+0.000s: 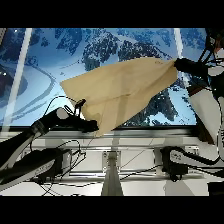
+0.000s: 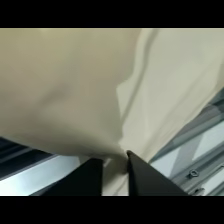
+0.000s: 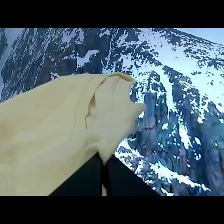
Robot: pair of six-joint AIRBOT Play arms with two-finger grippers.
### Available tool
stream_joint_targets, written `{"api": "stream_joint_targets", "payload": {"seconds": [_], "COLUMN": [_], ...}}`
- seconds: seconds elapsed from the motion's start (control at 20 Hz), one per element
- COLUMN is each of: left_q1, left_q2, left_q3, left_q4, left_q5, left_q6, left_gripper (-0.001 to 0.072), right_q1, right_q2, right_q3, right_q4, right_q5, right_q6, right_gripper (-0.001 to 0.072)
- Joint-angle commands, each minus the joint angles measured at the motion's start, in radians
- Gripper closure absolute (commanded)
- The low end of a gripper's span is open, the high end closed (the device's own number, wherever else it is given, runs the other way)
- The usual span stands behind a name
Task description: Fold the clothes and pants, and hang the long-sleeved shirts on hangers.
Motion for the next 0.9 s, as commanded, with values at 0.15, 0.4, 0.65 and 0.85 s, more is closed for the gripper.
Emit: {"api": "stream_joint_targets", "payload": {"seconds": [0.15, 0.4, 0.65, 0.85], "left_q1": [-0.029, 0.147, 0.403, 0.528], "left_q2": [-0.026, 0.051, 0.245, 0.418], "left_q3": [0.023, 0.253, 0.558, 0.629], "left_q4": [-0.019, 0.075, 0.229, 0.229], "left_q5": [0.063, -0.055, -0.017, 0.153], "left_q6": [0.021, 0.154, 0.153, 0.154], "left_gripper": [0.07, 0.0695, 0.0695, 0.0695], "right_q1": [0.001, 0.001, 0.001, 0.001], "right_q2": [0.001, 0.064, 0.289, 0.489], "right_q3": [0.001, 0.001, 0.002, 0.002], "right_q4": [0.002, 0.0, -0.006, -0.009], "right_q5": [0.012, 0.071, 0.076, 0.076], "right_q6": [0.0, -0.008, -0.013, -0.012], "right_gripper": [0.0701, 0.0701, 0.0701, 0.0701]}}
